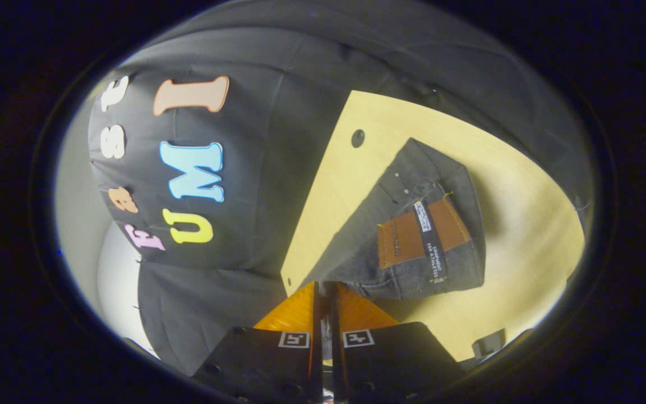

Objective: Grasp the waist and the cuffs of the jeans and fold them to make the two legs overlap; first hold the waist and fold one-third of the jeans toward the cuffs, then hold the cuffs and fold the remaining one-third in the same direction to finish folding.

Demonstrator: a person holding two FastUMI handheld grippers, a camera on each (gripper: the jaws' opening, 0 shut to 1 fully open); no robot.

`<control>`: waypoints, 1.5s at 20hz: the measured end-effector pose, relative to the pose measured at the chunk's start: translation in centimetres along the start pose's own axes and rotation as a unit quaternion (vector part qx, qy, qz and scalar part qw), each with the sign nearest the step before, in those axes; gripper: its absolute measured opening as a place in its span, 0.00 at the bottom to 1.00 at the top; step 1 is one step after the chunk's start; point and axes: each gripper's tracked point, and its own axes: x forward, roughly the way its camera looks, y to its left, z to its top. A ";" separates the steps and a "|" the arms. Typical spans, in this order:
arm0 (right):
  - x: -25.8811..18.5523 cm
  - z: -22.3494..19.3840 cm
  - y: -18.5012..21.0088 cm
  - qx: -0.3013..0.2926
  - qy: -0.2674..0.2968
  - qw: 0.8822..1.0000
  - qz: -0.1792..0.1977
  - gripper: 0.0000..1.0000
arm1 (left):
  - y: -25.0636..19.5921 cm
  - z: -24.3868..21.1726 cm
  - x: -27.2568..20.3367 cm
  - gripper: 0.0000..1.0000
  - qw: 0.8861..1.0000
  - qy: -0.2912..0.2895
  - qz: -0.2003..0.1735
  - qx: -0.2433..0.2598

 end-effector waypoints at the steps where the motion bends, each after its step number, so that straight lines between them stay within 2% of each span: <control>1: 0.8 0.9 0.6 0.000 -0.001 1.000 -0.001 0.06 | -0.9 0.3 0.8 0.15 1.000 0.000 0.004 0.003; 6: 5.1 4.3 1.6 0.019 -0.024 0.999 -0.023 0.06 | -6.1 0.9 7.2 0.15 0.999 0.018 0.028 0.020; 9: 8.1 7.3 -0.4 0.036 -0.060 0.996 -0.060 0.06 | -8.1 0.6 12.6 0.14 0.997 0.039 0.047 0.051; 13: 10.8 9.2 -3.5 0.045 -0.100 0.989 -0.099 0.06 | -8.6 1.0 18.4 0.14 0.992 0.061 0.075 0.085; 19: 15.9 10.4 -7.2 0.056 -0.103 0.987 -0.112 0.06 | -6.6 1.0 22.8 0.14 0.988 0.045 0.108 0.100; 22: 17.4 10.7 -8.6 0.064 -0.105 0.985 -0.120 0.09 | -6.7 1.1 23.6 0.14 0.980 0.025 0.126 0.149; 25: 17.5 10.7 -8.9 0.046 -0.110 0.985 -0.122 0.15 | -7.1 0.5 23.9 0.13 0.962 0.007 0.138 0.237; 26: 17.2 10.7 -8.6 0.036 -0.112 0.986 -0.122 0.17 | -7.4 0.2 23.8 0.21 0.955 0.003 0.138 0.263; 28: 16.5 10.5 -7.9 0.012 -0.118 0.986 -0.118 0.30 | -8.8 -0.6 23.3 0.28 0.944 -0.009 0.132 0.304; 29: 16.0 10.5 -7.8 -0.005 -0.125 0.985 -0.118 0.37 | -9.3 -0.9 23.0 0.39 0.937 -0.016 0.132 0.322; 30: 15.6 10.3 -7.7 -0.024 -0.130 0.984 -0.122 0.36 | -9.4 -1.1 22.6 0.46 0.930 -0.021 0.131 0.342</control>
